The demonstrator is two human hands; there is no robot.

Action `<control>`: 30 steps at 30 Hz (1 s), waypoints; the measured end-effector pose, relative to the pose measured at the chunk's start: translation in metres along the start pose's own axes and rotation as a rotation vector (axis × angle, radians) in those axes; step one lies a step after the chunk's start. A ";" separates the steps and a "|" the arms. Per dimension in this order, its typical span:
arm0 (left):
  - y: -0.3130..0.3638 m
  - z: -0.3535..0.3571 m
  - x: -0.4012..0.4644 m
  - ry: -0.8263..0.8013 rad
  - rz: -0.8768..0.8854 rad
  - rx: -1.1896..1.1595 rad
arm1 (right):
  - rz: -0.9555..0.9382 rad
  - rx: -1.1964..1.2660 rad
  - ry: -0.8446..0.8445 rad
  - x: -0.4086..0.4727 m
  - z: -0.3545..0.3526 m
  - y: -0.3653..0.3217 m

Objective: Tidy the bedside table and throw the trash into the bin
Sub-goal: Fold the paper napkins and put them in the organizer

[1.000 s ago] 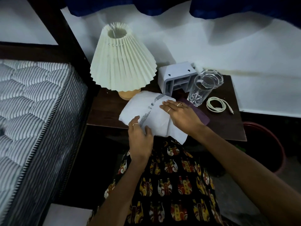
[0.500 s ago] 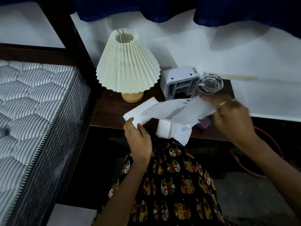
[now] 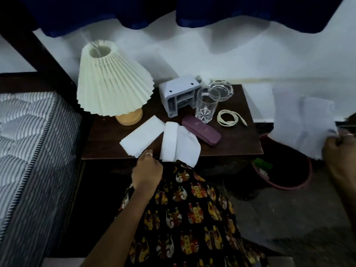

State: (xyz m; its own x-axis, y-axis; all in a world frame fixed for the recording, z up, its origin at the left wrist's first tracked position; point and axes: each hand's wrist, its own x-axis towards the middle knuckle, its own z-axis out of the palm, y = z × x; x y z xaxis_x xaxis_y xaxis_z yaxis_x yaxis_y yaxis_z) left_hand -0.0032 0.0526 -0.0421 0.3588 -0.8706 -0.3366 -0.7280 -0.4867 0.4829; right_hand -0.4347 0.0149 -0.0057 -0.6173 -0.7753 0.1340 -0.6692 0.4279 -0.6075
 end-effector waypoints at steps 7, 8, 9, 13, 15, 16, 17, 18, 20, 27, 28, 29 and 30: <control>0.009 0.006 0.005 -0.053 -0.011 0.138 | 0.204 -0.010 -0.101 -0.006 0.024 0.027; 0.011 0.006 0.005 -0.058 -0.012 0.151 | 0.238 0.004 -0.126 -0.004 0.031 0.032; 0.012 0.007 0.005 -0.063 -0.011 0.162 | 0.293 0.016 -0.158 -0.003 0.037 0.037; 0.018 0.008 0.003 -0.075 0.005 0.216 | 0.430 0.020 -0.274 0.008 0.060 0.056; 0.021 0.007 0.003 -0.086 -0.007 0.234 | 0.444 0.001 -0.334 0.012 0.066 0.061; 0.021 0.007 0.003 -0.092 -0.012 0.244 | 0.430 -0.001 -0.353 0.015 0.069 0.061; 0.022 0.007 0.003 -0.093 -0.015 0.254 | 0.411 -0.023 -0.349 0.018 0.070 0.057; 0.024 0.007 0.004 -0.091 -0.016 0.262 | 0.359 -0.051 -0.329 0.024 0.074 0.053; 0.025 0.007 0.004 -0.083 -0.016 0.274 | 0.222 -0.103 -0.288 0.042 0.078 0.029; 0.028 0.011 0.007 -0.063 -0.016 0.313 | -0.357 -0.003 -0.373 0.082 0.110 -0.128; 0.028 0.010 0.007 -0.058 -0.018 0.316 | -0.445 -0.001 -0.404 0.085 0.122 -0.153; 0.029 0.010 0.007 -0.052 -0.018 0.319 | -0.526 -0.009 -0.448 0.088 0.135 -0.174; 0.030 0.009 0.008 -0.047 -0.018 0.321 | -0.600 -0.025 -0.500 0.090 0.149 -0.193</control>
State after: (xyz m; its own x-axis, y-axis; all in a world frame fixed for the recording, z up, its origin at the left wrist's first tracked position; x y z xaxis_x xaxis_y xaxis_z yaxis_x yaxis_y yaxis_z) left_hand -0.0275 0.0320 -0.0376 0.3512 -0.8543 -0.3833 -0.8715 -0.4479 0.1997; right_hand -0.2998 -0.2067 0.0071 0.1085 -0.9922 0.0618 -0.8423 -0.1248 -0.5243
